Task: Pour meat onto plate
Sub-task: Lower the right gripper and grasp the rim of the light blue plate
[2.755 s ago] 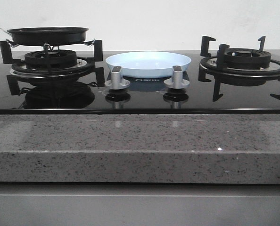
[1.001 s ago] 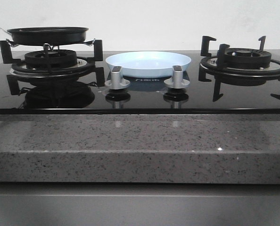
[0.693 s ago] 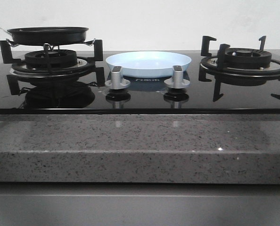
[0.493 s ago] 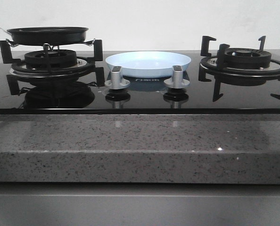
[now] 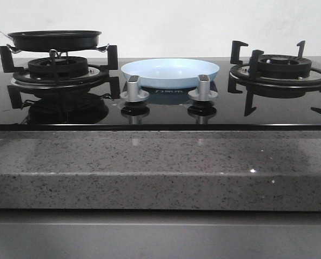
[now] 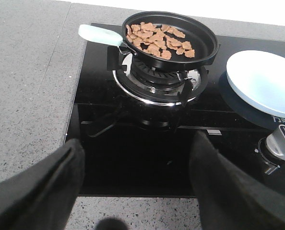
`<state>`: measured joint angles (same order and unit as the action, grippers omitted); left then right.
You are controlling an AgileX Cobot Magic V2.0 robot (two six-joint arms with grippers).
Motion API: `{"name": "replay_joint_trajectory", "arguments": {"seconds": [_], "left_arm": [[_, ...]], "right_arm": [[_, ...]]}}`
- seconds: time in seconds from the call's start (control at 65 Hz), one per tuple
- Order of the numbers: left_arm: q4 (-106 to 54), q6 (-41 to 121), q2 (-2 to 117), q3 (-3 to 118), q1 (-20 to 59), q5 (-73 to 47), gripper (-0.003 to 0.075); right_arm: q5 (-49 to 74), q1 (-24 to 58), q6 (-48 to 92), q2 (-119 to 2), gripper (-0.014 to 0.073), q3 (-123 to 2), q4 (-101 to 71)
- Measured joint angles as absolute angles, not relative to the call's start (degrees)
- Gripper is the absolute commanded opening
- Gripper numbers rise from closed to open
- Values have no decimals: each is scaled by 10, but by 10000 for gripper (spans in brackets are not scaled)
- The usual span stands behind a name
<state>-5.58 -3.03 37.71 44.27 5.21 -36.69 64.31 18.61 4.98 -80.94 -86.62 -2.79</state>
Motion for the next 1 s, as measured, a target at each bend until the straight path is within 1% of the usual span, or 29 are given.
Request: {"name": "replay_joint_trajectory", "arguments": {"seconds": [0.169,0.354,0.493,0.816,1.001], "left_arm": [[-56,-30,377,443,52,-367,471],[-56,-30,377,443,52,-367,471],[-56,-30,377,443,52,-367,471],[-56,-30,377,443,52,-367,471],[-56,-30,377,443,52,-367,471]], "right_arm": [[692,141,51,-912,538,-987,-84],[699,121,55,-985,538,-1065,-110],[699,121,55,-1035,538,-1095,-115],[658,121,56,-1128,538,-1111,-131],[669,121,65,-1179,538,-1173,-134]]}}
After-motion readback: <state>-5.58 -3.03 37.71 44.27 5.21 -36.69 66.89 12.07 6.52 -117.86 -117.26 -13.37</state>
